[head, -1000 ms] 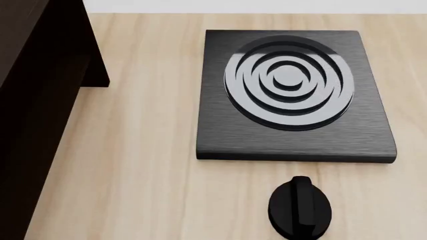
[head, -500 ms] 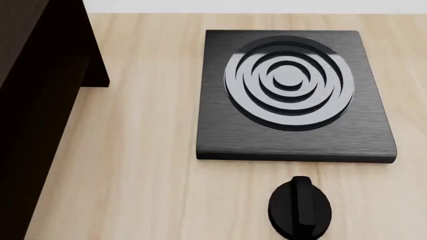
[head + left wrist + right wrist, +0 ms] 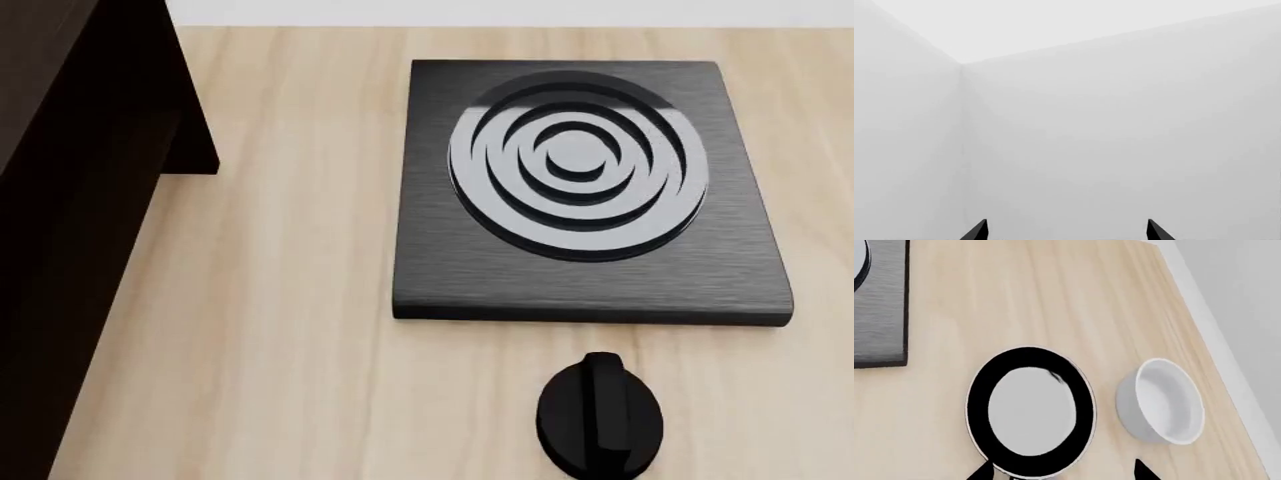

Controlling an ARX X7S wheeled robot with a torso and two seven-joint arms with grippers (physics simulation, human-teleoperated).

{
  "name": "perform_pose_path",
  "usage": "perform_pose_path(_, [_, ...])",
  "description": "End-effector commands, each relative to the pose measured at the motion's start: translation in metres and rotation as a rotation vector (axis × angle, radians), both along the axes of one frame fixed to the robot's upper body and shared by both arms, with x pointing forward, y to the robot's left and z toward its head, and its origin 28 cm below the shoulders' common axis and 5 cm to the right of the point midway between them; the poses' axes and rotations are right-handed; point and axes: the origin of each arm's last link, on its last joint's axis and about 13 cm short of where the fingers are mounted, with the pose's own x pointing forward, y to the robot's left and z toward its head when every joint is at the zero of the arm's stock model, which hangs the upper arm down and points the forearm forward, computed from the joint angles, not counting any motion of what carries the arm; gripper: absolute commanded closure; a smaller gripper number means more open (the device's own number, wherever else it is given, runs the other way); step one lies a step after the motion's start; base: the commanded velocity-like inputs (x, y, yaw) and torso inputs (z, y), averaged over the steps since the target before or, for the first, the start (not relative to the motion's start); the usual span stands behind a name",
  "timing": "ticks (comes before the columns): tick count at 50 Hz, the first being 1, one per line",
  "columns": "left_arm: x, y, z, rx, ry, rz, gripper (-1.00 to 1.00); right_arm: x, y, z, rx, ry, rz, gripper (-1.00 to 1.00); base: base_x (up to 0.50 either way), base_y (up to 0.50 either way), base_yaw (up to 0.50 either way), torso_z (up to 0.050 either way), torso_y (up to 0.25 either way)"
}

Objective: Put the frying pan under the cabinet shelf.

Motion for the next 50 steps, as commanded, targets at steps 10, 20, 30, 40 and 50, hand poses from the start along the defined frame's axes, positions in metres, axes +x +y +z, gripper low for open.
perform_pose_path(10, [-0.001, 0.000, -0.001, -0.005, 0.003, -0.004, -1.00, -0.006, -0.003, -0.040, 0.085, 0.086, -0.047, -1.00, 0.00, 0.00, 0.00, 0.000, 0.000])
perform_pose_path(20, [-0.001, 0.000, -0.001, -0.004, 0.000, -0.007, -1.00, 0.004, -0.007, -0.052, 0.163, 0.071, -0.075, -1.00, 0.00, 0.00, 0.00, 0.000, 0.000])
perform_pose_path(30, [-0.002, 0.000, 0.000, 0.001, 0.001, -0.005, -1.00, 0.016, -0.020, -0.080, 0.229, 0.064, -0.117, -1.00, 0.00, 0.00, 0.00, 0.000, 0.000])
perform_pose_path(40, [-0.002, 0.000, 0.000, 0.004, 0.004, -0.001, -1.00, 0.020, -0.028, -0.105, 0.251, 0.086, -0.147, -1.00, 0.00, 0.00, 0.00, 0.000, 0.000])
perform_pose_path(50, [-0.002, -0.001, -0.003, 0.002, 0.013, -0.001, -1.00, 0.018, -0.031, -0.128, 0.254, 0.125, -0.168, -1.00, 0.00, 0.00, 0.00, 0.000, 0.000])
